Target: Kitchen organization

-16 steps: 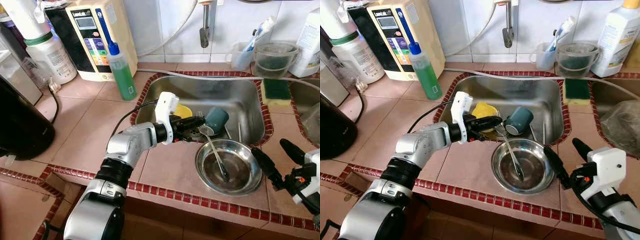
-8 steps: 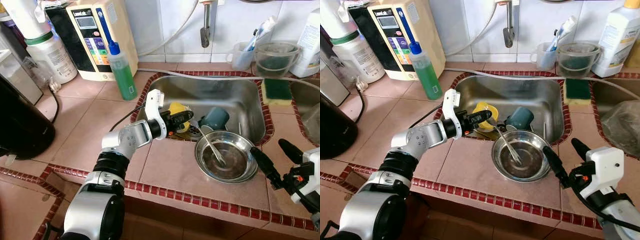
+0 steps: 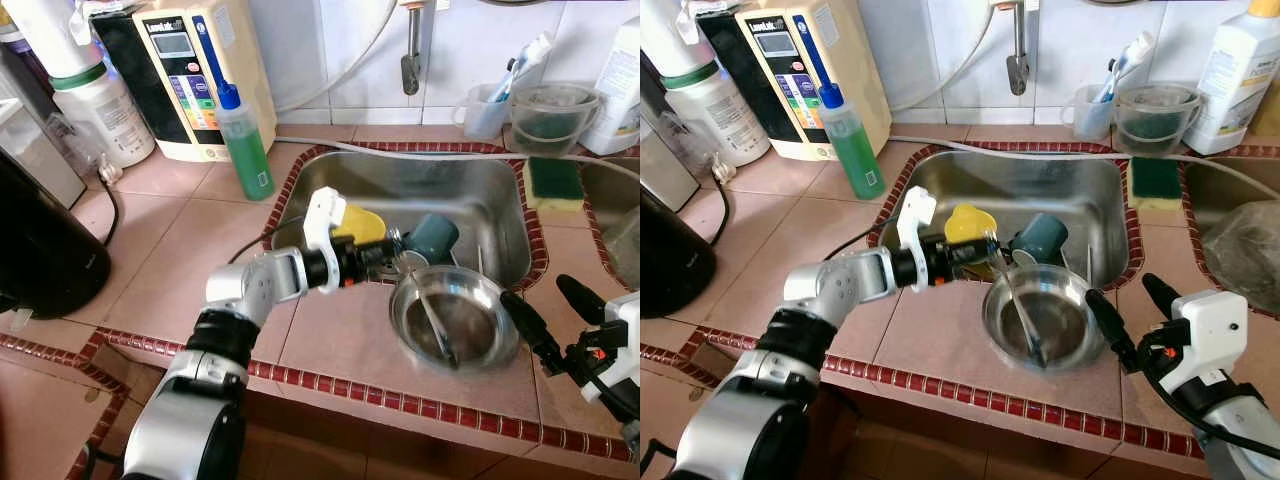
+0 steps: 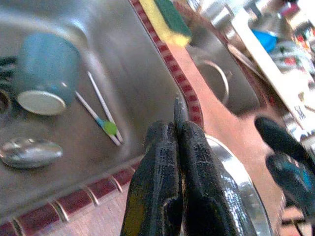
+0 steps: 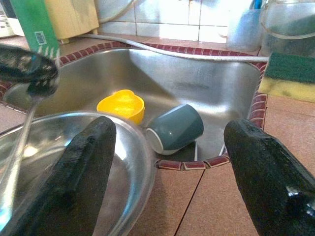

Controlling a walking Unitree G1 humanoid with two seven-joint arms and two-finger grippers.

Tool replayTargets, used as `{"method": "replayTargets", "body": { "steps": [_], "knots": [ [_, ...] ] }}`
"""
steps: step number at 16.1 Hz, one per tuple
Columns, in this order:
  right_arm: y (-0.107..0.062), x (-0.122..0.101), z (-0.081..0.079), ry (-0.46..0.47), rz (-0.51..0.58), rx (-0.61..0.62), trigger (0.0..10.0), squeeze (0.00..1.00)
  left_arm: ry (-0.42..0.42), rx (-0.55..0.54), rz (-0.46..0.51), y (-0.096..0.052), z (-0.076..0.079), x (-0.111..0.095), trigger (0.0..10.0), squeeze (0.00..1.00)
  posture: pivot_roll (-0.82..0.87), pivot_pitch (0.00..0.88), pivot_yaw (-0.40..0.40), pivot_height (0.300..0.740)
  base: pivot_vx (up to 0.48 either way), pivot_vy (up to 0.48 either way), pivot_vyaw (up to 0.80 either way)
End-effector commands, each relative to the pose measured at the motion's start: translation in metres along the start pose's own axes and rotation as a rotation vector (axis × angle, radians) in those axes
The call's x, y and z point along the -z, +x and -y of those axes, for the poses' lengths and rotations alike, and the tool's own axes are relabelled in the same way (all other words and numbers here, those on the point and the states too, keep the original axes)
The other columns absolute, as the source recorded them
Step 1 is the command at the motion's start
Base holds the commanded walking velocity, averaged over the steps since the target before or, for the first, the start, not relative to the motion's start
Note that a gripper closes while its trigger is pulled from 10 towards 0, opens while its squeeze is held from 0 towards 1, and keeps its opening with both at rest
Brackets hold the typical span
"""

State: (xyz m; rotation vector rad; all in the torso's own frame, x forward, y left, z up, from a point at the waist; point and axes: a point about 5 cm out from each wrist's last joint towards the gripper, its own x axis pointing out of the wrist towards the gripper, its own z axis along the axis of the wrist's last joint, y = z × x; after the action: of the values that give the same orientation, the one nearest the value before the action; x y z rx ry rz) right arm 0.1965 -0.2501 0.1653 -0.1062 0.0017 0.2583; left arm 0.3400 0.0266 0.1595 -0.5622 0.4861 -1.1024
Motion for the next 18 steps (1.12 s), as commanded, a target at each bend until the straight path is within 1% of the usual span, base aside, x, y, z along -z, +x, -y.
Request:
{"method": "replayTargets", "body": {
  "steps": [1,3,6,8,9,15,16,17,18],
  "knots": [
    [0.001,-0.001,-0.001,-0.009,0.005,-0.012,10.0,0.0,0.027,0.009,-0.027,-0.006,0.0,0.001,10.0,0.0,-0.25,0.07,0.178,0.732,0.0,0.0,0.0],
    [0.001,-0.001,0.0,-0.012,0.005,-0.013,10.0,0.0,0.037,0.035,-0.059,-0.009,0.002,0.005,10.0,0.0,-0.25,0.068,0.176,0.732,0.0,0.0,0.0],
    [0.002,-0.001,0.001,-0.014,0.004,-0.015,10.0,0.0,0.022,0.043,-0.052,-0.012,0.002,0.003,10.0,0.0,-0.24,0.064,0.174,0.732,0.0,0.0,0.0],
    [0.004,-0.001,0.001,-0.017,0.006,-0.021,10.0,0.0,0.018,0.029,-0.016,-0.013,0.002,-0.003,10.0,0.0,-0.24,0.056,0.172,0.732,0.0,0.0,0.0],
    [0.005,-0.001,0.001,-0.018,0.007,-0.024,10.0,0.0,0.004,0.044,-0.003,-0.012,0.005,-0.006,10.0,0.0,-0.24,0.052,0.172,0.732,0.0,0.0,0.0],
    [0.007,0.0,0.0,-0.017,0.009,-0.031,10.0,0.0,-0.115,0.106,0.105,-0.012,0.016,-0.03,10.0,0.0,-0.24,0.045,0.174,0.732,0.0,0.0,0.0],
    [0.007,0.0,0.0,-0.017,0.012,-0.032,10.0,0.0,-0.111,0.06,0.145,-0.012,0.012,-0.036,10.0,0.0,-0.24,0.045,0.175,0.732,0.0,0.0,0.0],
    [0.008,0.0,0.0,-0.015,0.014,-0.031,10.0,0.0,-0.122,0.025,0.161,-0.012,0.008,-0.038,10.0,0.0,-0.24,0.046,0.176,0.732,0.0,0.0,0.0],
    [0.009,-0.001,-0.001,-0.012,0.019,-0.031,10.0,0.0,-0.13,-0.038,0.192,-0.011,0.002,-0.04,10.0,0.0,-0.24,0.048,0.174,0.732,0.0,0.0,0.0]
  ]
}}
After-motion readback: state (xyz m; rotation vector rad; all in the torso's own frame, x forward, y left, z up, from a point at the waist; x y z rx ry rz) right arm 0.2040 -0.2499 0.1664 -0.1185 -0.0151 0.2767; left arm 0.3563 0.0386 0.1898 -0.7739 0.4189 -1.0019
